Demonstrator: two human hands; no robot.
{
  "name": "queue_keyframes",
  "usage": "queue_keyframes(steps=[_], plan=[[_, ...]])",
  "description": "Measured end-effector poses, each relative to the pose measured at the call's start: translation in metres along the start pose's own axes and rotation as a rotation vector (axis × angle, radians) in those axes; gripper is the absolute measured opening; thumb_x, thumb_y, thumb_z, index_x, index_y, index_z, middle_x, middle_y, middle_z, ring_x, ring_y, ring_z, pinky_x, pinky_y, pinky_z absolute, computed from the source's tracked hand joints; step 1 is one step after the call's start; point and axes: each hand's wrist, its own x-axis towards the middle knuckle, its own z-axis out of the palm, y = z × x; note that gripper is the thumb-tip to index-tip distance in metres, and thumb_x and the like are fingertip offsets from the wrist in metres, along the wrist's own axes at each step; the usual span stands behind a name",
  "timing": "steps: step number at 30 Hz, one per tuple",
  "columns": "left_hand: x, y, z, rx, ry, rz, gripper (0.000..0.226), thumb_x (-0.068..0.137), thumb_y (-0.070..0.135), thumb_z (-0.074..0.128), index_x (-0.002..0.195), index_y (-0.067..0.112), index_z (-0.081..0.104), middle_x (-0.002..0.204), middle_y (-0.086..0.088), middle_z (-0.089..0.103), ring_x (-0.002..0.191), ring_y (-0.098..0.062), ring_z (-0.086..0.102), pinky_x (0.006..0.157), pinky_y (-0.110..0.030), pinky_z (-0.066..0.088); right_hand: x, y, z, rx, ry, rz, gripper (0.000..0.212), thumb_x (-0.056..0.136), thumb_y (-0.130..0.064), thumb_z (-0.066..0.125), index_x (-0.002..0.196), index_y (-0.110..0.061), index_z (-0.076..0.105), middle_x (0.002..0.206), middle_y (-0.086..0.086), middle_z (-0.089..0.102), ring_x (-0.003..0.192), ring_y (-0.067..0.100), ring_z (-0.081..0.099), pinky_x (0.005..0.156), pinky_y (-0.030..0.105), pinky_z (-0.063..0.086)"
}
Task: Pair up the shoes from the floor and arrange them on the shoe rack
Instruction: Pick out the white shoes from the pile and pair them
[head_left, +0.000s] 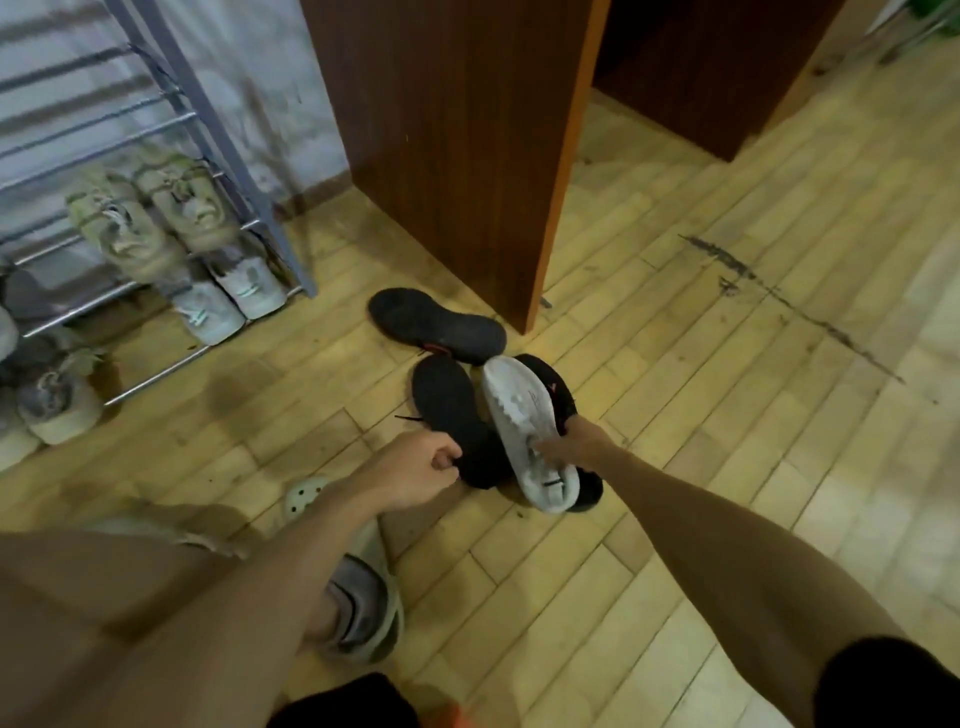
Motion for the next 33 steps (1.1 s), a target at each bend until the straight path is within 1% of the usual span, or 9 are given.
queue_keyframes(steps=[2,6,11,15,19,22,24,28,33], plan=[[0.002,-0.012,0.007,-0.024,-0.034,-0.048,0.032,0.089,0.028,0.058,0.12,0.023,0.061,0.099,0.011,0.059,0.097,-0.008,0.057,0.081,-0.02,0.043,0.005,0.009,0.02,-0.031,-0.055,0.05,0.042,0.079,-0.048,0.063,0.088,-0.01,0.052,0.078,0.004,0.055,0.069,0.018,0.055,0.051,0.025,0.037],[0.016,-0.022,0.008,-0.165,0.011,-0.148,0.023,0.09,0.023,0.056,0.111,0.024,0.066,0.097,0.01,0.061,0.097,-0.008,0.056,0.08,-0.02,0.042,0.013,0.007,0.036,-0.04,0.002,0.064,0.069,0.078,-0.047,0.063,0.126,-0.006,0.037,0.109,0.012,0.055,0.09,0.025,0.058,0.064,0.033,0.043],[0.024,-0.01,0.001,-0.202,0.046,-0.142,0.019,0.091,0.025,0.055,0.106,0.028,0.065,0.095,0.013,0.059,0.09,-0.005,0.054,0.068,-0.017,0.04,0.015,0.002,0.024,-0.224,-0.021,0.029,0.053,0.077,-0.05,0.064,0.107,-0.01,0.047,0.089,0.005,0.056,0.074,0.02,0.054,0.055,0.028,0.041],[0.023,0.01,-0.002,-0.199,0.001,-0.099,0.027,0.092,0.018,0.052,0.116,0.023,0.063,0.116,0.004,0.063,0.104,-0.011,0.056,0.087,-0.025,0.044,0.0,-0.008,0.008,-0.257,-0.059,0.051,0.031,0.072,-0.041,0.066,0.074,-0.011,0.061,0.069,0.003,0.063,0.069,0.021,0.065,0.064,0.03,0.054],[0.018,0.027,-0.015,-0.26,0.044,-0.072,0.029,0.094,0.012,0.05,0.119,0.017,0.062,0.123,-0.004,0.063,0.112,-0.018,0.059,0.098,-0.033,0.046,-0.016,-0.032,-0.018,0.022,-0.126,0.046,0.036,0.069,-0.026,0.081,0.088,0.002,0.068,0.081,0.017,0.072,0.073,0.029,0.073,0.07,0.038,0.062],[0.005,0.031,-0.025,-0.319,0.092,-0.081,0.029,0.093,0.013,0.052,0.12,0.016,0.061,0.119,-0.005,0.064,0.101,-0.016,0.061,0.08,-0.024,0.047,-0.031,-0.051,-0.028,0.177,-0.155,0.026,0.046,0.072,-0.02,0.081,0.105,0.007,0.063,0.092,0.024,0.071,0.074,0.031,0.073,0.064,0.038,0.062],[-0.005,0.031,-0.034,-0.386,0.119,-0.097,0.031,0.094,0.014,0.052,0.124,0.015,0.058,0.12,-0.006,0.063,0.094,-0.014,0.062,0.073,-0.021,0.047,-0.041,-0.064,-0.034,0.207,-0.17,-0.018,0.047,0.073,-0.021,0.08,0.107,0.006,0.063,0.09,0.022,0.072,0.071,0.029,0.073,0.061,0.036,0.062],[-0.034,0.018,-0.069,-0.56,0.171,-0.179,0.041,0.096,0.017,0.048,0.137,0.017,0.046,0.125,-0.006,0.055,0.1,-0.019,0.062,0.084,-0.032,0.052,-0.068,-0.103,-0.051,0.221,-0.214,-0.173,0.049,0.064,-0.026,0.088,0.099,-0.004,0.061,0.095,0.011,0.069,0.076,0.026,0.073,0.055,0.032,0.061],[-0.091,-0.002,-0.124,-0.573,0.33,-0.245,0.06,0.091,0.041,0.055,0.142,0.018,0.035,0.124,-0.001,0.053,0.1,-0.019,0.059,0.08,-0.035,0.05,-0.123,-0.191,-0.062,0.185,-0.184,-0.476,0.049,0.065,-0.025,0.088,0.106,-0.006,0.069,0.088,0.003,0.073,0.067,0.016,0.074,0.05,0.024,0.058]])
